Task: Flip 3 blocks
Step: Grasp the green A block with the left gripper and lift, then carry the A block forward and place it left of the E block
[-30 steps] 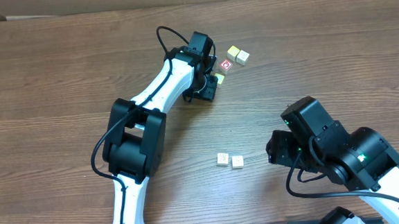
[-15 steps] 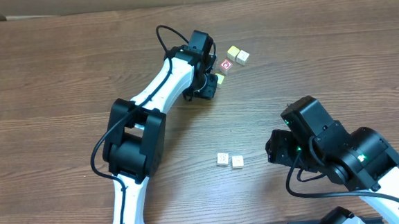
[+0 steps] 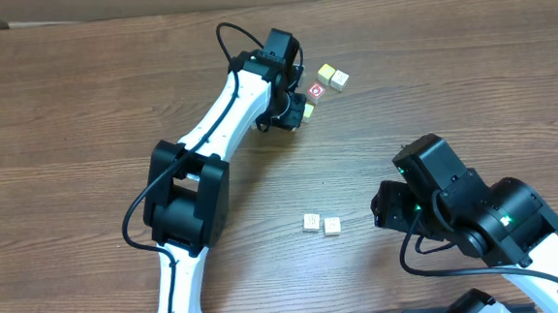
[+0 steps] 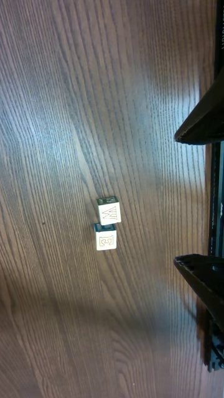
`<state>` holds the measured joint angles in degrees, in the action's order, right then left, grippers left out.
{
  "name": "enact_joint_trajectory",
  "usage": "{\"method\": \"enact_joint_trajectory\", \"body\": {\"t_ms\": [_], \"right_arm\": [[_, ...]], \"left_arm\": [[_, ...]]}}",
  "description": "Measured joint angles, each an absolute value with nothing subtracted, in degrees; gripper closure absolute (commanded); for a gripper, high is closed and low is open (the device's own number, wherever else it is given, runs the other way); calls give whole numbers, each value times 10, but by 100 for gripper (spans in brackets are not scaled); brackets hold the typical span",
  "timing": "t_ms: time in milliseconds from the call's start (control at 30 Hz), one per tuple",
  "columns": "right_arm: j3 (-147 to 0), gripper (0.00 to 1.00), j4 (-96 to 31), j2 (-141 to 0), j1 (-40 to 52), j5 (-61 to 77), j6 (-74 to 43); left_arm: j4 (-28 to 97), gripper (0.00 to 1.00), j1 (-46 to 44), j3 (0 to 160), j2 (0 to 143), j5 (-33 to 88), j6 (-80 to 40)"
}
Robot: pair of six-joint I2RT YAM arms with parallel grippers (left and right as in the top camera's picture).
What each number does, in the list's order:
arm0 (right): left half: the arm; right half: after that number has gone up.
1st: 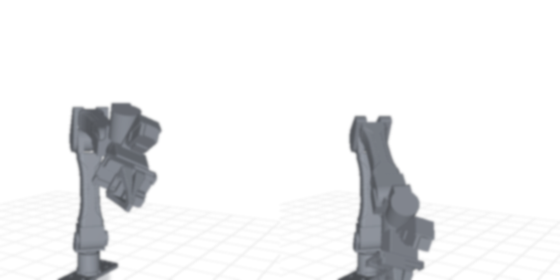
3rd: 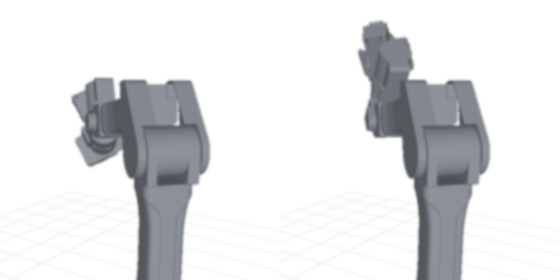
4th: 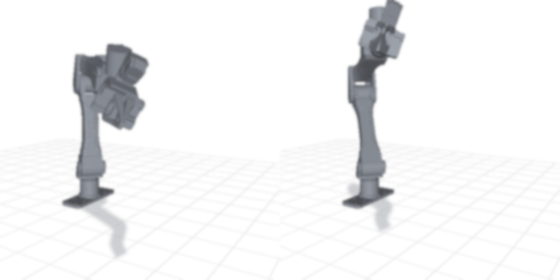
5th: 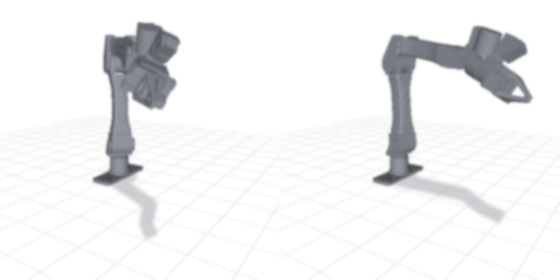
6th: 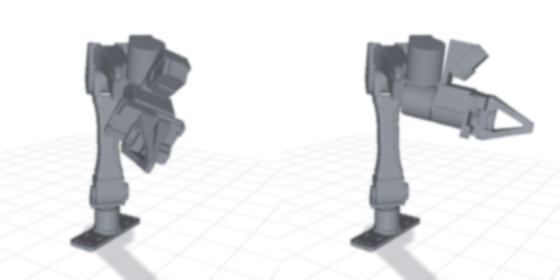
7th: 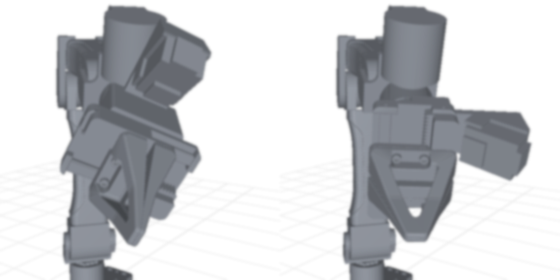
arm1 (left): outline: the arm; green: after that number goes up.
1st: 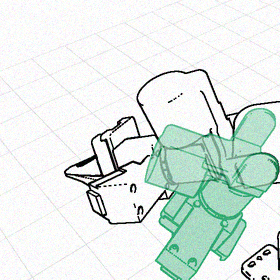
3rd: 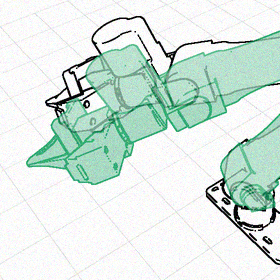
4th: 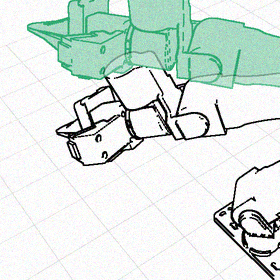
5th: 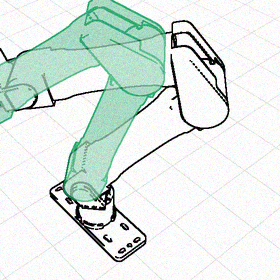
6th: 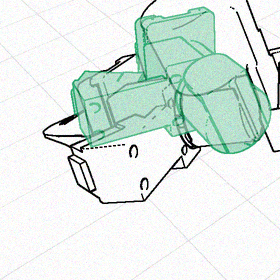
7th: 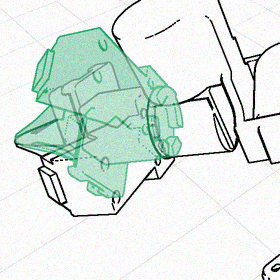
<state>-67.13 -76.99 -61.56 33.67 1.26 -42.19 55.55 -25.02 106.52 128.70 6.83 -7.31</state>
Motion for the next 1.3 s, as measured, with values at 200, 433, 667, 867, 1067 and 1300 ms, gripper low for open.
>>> {"method": "enact_joint_trajectory", "body": {"t_ms": [200,433,667,867,1067,1300], "right_arm": [[-671,42,-770,-616,337,13,-422],[-671,43,-774,-616,337,13,-422],[-671,43,-790,-616,337,13,-422],[-671,43,-795,-616,337,13,-422],[-672,44,-799,-616,338,13,-422],[-671,43,-797,-616,361,15,-425]], "left_arm": [[599,91,-250,1066,1287,68,-77],[659,95,-250,1066,1261,68,-113],[686,95,-264,1050,1147,39,-145],[635,96,-318,896,1009,10,-180],[519,94,-353,658,912,25,-232],[417,91,-390,517,881,54,-276]]}}
